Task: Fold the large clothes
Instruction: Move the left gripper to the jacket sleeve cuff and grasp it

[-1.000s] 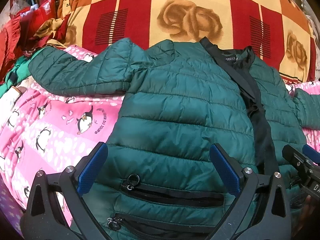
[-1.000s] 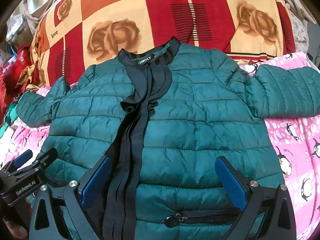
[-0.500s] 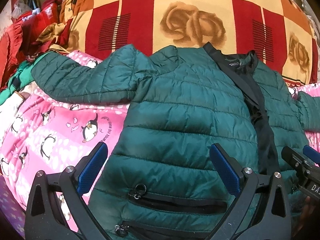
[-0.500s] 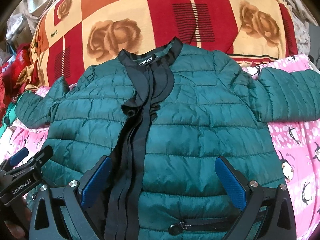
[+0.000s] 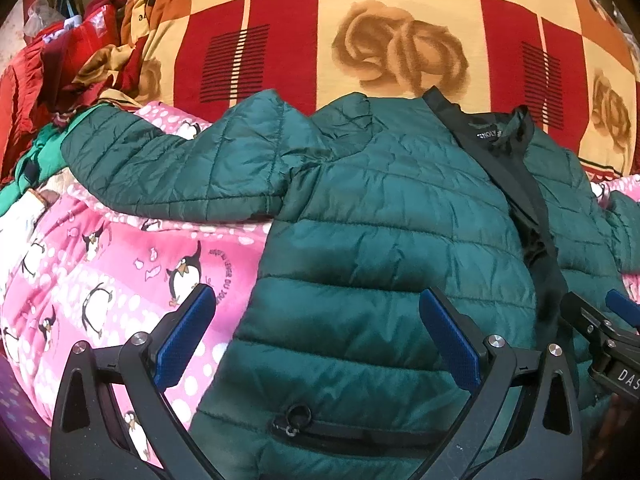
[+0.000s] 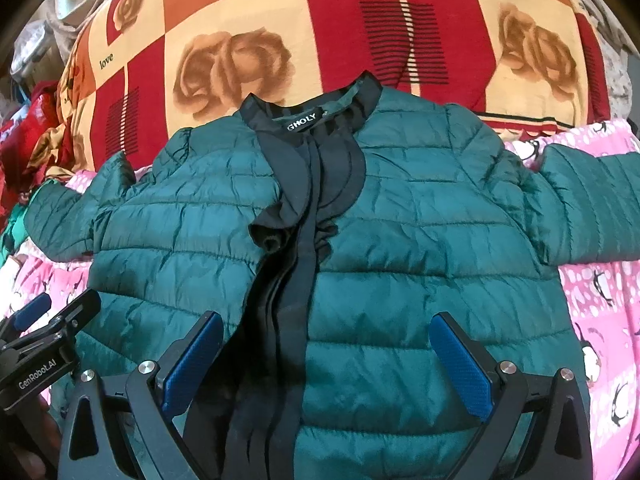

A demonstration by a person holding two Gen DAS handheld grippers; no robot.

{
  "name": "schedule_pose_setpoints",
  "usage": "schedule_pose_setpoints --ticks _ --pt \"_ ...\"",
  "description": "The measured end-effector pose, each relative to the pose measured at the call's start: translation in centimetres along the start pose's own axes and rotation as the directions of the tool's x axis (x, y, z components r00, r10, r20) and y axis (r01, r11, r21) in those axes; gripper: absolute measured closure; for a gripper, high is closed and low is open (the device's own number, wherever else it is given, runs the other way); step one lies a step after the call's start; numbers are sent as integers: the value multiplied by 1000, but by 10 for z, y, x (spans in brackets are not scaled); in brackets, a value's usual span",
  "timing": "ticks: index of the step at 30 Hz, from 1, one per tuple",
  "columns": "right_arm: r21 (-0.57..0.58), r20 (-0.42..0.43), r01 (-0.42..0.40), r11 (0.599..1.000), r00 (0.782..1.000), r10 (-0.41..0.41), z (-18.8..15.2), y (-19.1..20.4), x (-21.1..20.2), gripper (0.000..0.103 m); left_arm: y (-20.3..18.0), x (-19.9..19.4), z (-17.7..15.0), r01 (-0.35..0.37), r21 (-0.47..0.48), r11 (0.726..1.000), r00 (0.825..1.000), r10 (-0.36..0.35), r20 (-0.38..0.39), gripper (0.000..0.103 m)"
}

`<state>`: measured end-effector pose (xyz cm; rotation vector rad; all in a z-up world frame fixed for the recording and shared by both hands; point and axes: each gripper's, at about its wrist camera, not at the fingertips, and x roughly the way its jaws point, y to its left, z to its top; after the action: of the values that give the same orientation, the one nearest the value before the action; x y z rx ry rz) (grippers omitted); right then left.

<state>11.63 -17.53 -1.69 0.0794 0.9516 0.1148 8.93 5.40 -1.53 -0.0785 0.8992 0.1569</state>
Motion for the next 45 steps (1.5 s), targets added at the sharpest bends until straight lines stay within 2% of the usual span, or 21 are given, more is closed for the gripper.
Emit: schedule_pose_setpoints --ticks 21,30,36,45 --pt "-16 -13 -44 999 999 44 23 25 37 0 49 25 35 -77 -56 995 997 77 3 1" --pt "-20 -30 -47 999 998 47 21 27 41 0 94 36 50 -133 -114 985 991 134 -6 1" --pt "-17 -38 -60 998 998 59 20 27 39 0 152 48 65 -199 -221 955 980 196 -34 1" --pt "-51 -37 -68 996 997 66 19 36 35 0 250 72 95 -313 -382 870 947 314 -62 1"
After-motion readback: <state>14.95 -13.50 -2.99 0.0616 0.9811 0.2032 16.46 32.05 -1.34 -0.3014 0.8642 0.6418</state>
